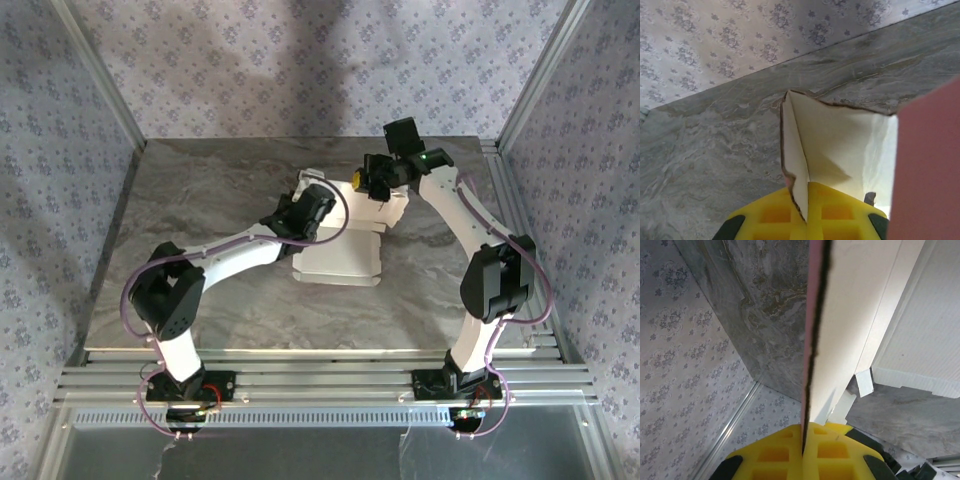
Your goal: Fold the paper box
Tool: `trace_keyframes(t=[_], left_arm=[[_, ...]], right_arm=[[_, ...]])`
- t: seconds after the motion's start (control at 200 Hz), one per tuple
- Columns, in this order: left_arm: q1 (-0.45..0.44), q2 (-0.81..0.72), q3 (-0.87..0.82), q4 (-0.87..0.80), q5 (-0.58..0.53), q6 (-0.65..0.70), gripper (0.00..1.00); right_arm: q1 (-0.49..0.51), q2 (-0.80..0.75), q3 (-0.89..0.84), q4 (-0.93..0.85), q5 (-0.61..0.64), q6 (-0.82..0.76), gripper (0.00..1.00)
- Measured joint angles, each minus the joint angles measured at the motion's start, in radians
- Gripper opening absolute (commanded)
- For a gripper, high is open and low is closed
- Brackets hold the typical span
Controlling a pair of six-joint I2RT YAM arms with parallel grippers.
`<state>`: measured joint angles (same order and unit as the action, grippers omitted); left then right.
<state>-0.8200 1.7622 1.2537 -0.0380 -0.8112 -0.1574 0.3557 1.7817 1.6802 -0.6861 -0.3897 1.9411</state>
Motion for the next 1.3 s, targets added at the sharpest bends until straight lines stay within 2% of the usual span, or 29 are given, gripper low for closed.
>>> trace_keyframes(t=[0.07,0.115,0.165,0.205,0.32,0.415,0.53,0.615,0.7,0.84,0.949,1.089,1.299], left_arm=[[-0.010,-0.002,-0.001,-0.013,-0.012,-0.015,0.46],[-0.013,-0.009,-0.006,-0.010,-0.008,-0.025,0.58],[-0.014,-0.040,-0.034,0.004,0.013,-0.030,0.65],[-0.014,-0.085,-0.075,0.014,0.047,-0.031,0.66],[0.011,-0.268,-0.192,0.014,0.174,-0.065,0.66],[0.110,-0.451,-0.283,0.016,0.346,-0.130,0.61],[0.278,-0.618,-0.403,0.039,0.552,-0.180,0.45],[0.350,-0.666,-0.494,0.052,0.688,-0.183,0.36],[0.401,-0.660,-0.573,0.056,0.809,-0.163,0.31],[0.445,-0.608,-0.618,0.060,0.949,-0.099,0.31],[0.441,-0.534,-0.617,0.105,1.037,-0.050,0.37],[0.407,-0.427,-0.604,0.145,1.074,-0.002,0.41],[0.352,-0.310,-0.527,0.183,1.057,0.034,0.44]], right_arm=[[0.000,-0.001,0.000,-0.003,0.008,-0.003,0.00],[-0.004,-0.001,0.000,-0.005,0.011,-0.015,0.00],[-0.008,-0.001,0.000,-0.004,0.014,-0.041,0.00],[-0.015,0.000,0.000,0.001,0.015,-0.074,0.00],[-0.032,0.013,-0.002,0.034,0.014,-0.172,0.00],[-0.034,0.016,-0.053,0.117,0.015,-0.233,0.00],[-0.020,0.029,-0.104,0.171,0.008,-0.283,0.00],[-0.010,0.061,-0.097,0.188,-0.008,-0.353,0.00],[-0.004,0.104,-0.051,0.171,-0.025,-0.455,0.00],[-0.005,0.124,-0.025,0.158,-0.062,-0.610,0.00],[-0.010,0.124,-0.048,0.184,-0.103,-0.676,0.00],[-0.020,0.125,-0.078,0.209,-0.154,-0.732,0.00],[-0.032,0.133,-0.128,0.279,-0.214,-0.792,0.00]])
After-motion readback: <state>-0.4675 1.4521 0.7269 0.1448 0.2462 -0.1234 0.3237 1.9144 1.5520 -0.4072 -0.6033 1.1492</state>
